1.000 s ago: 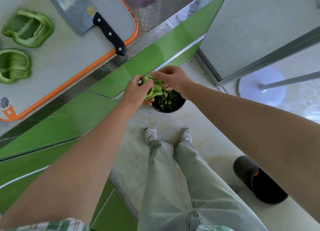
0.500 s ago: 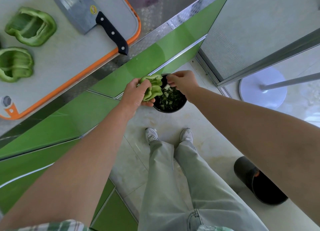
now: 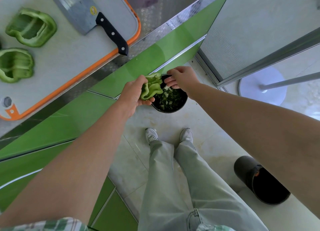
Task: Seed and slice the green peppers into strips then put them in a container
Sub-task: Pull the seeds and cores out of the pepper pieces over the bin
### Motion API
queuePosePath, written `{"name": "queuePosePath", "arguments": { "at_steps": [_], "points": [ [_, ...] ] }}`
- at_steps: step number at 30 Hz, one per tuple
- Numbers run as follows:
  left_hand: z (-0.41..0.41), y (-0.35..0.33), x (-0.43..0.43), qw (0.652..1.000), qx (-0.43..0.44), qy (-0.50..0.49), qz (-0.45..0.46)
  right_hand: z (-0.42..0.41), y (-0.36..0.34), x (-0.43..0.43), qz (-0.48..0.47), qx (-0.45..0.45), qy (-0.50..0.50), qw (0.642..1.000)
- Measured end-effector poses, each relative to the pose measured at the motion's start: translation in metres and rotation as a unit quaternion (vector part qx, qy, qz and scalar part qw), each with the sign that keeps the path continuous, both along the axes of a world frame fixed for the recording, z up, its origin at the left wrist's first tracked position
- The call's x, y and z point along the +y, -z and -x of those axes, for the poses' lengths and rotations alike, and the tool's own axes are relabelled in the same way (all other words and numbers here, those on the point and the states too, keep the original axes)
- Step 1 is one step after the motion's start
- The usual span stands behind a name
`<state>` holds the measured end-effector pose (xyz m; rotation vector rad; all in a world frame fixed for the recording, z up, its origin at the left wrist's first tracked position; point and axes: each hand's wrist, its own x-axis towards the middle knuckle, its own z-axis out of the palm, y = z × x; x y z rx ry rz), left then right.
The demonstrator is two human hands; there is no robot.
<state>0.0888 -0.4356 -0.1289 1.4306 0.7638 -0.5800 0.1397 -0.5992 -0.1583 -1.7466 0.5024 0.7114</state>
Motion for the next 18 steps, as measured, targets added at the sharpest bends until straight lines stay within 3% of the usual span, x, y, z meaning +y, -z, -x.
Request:
{"name": "queuePosePath", "arguments": {
  "at_steps": [7, 12, 15, 18],
  "points": [
    [-0.002, 0.001, -0.001, 0.999, 0.027, 0.030, 0.006, 0.002, -0.017, 0.020, -0.027, -0.074, -0.147, 0.986],
    [-0.006, 0.000, -0.001, 0.999, 0.038, 0.035, 0.004, 0.003, -0.003, 0.012, -0.010, -0.081, -0.024, 0.996],
    [-0.007, 0.002, 0.001, 0.998, 0.049, 0.035, -0.003, 0.003, -0.004, 0.008, 0.013, -0.129, -0.143, 0.981],
    [-0.006, 0.004, 0.001, 0.998, 0.052, 0.042, -0.017, 0.001, -0.008, 0.011, 0.104, -0.152, -0.271, 0.945]
  ]
}}
